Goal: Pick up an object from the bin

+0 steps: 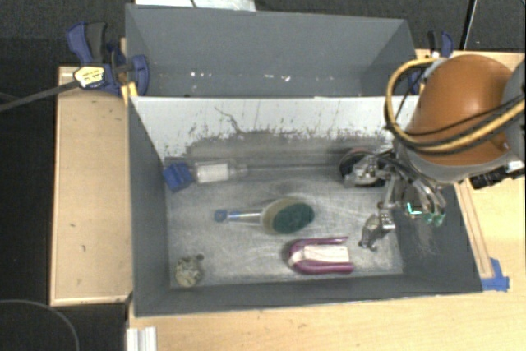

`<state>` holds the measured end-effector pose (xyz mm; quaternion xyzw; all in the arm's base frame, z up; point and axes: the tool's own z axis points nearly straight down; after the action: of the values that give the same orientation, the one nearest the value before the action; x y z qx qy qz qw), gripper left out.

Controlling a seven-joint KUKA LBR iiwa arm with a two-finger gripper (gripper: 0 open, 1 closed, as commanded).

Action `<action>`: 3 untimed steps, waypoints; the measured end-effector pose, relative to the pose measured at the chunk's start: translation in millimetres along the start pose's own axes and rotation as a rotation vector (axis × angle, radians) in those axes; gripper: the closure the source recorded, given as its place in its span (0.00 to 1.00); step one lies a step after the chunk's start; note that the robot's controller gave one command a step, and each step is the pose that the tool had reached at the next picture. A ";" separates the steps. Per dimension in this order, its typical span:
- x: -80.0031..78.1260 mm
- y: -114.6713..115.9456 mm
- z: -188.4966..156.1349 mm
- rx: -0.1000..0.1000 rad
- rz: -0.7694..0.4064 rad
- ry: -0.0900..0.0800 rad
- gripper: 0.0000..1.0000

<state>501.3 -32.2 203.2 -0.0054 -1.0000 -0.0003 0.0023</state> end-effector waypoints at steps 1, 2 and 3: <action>18.8 52.4 130.1 0.001 -0.069 -0.022 0.00; 24.4 1.2 102.1 0.002 0.033 -0.010 0.00; 24.0 40.3 98.5 -0.001 -0.064 -0.011 0.00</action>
Offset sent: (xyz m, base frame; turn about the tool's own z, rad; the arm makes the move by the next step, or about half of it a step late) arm -0.0242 0.0529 -0.1332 -0.0714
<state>477.3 8.4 104.8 0.0266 -0.9996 -0.0008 -0.0033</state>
